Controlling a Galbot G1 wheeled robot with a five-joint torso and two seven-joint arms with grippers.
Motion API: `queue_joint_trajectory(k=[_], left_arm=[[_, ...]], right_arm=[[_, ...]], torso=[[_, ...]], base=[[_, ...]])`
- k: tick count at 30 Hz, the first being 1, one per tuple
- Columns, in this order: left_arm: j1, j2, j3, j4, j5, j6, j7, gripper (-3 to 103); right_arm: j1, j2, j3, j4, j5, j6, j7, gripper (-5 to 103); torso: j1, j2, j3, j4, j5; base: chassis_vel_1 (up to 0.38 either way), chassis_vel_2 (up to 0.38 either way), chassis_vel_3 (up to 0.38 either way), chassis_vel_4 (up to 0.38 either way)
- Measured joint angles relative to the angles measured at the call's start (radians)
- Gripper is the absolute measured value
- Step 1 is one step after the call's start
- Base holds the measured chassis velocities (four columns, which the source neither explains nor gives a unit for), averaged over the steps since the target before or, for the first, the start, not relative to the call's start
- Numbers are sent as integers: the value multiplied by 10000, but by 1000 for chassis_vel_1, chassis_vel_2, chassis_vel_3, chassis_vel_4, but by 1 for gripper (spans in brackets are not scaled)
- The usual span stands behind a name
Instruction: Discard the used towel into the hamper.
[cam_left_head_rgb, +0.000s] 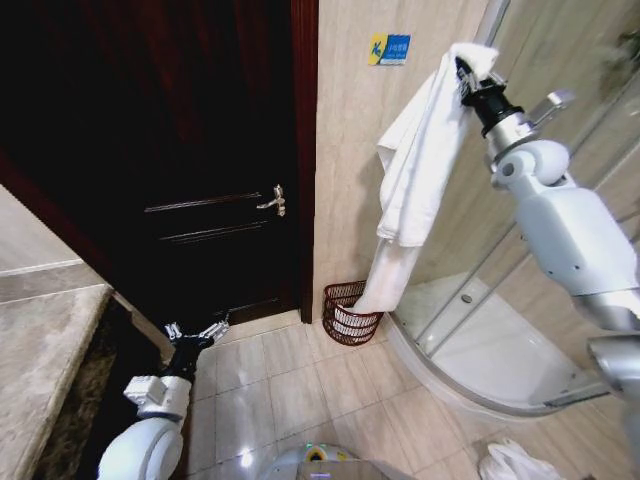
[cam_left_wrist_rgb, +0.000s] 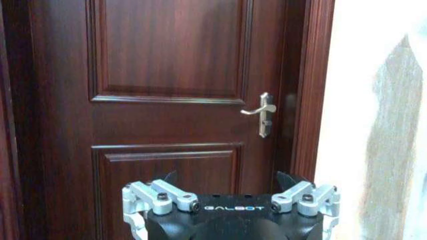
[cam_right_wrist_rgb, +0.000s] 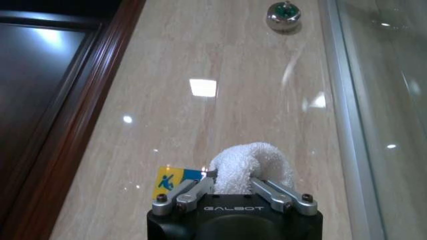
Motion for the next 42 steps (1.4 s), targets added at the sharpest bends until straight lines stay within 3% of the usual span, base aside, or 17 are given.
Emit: queue_joint_trajectory(k=[6, 13, 26, 42], left_arm=[[0, 0, 0, 0, 0, 0, 0, 98], [0, 0, 0, 0, 0, 0, 0, 98], [0, -1, 0, 0, 0, 0, 0, 98], [0, 0, 0, 0, 0, 0, 0, 98]], right_arm=[[685, 270, -380, -574, -113, 111, -208, 9], [459, 250, -299, -353, -118, 114, -166, 9], [-2263, -230, 1184, 1261, -205, 61, 264, 9], [-3717, -57, 1901, 1573, -468, 71, 285, 9]], torso=[[1, 0, 0, 2, -5], [1, 0, 0, 2, -2], [0, 0, 0, 0, -1], [0, 0, -1, 0, -1]], base=[[0, 0, 0, 0], [0, 0, 0, 0], [0, 0, 0, 0], [0, 0, 0, 0]])
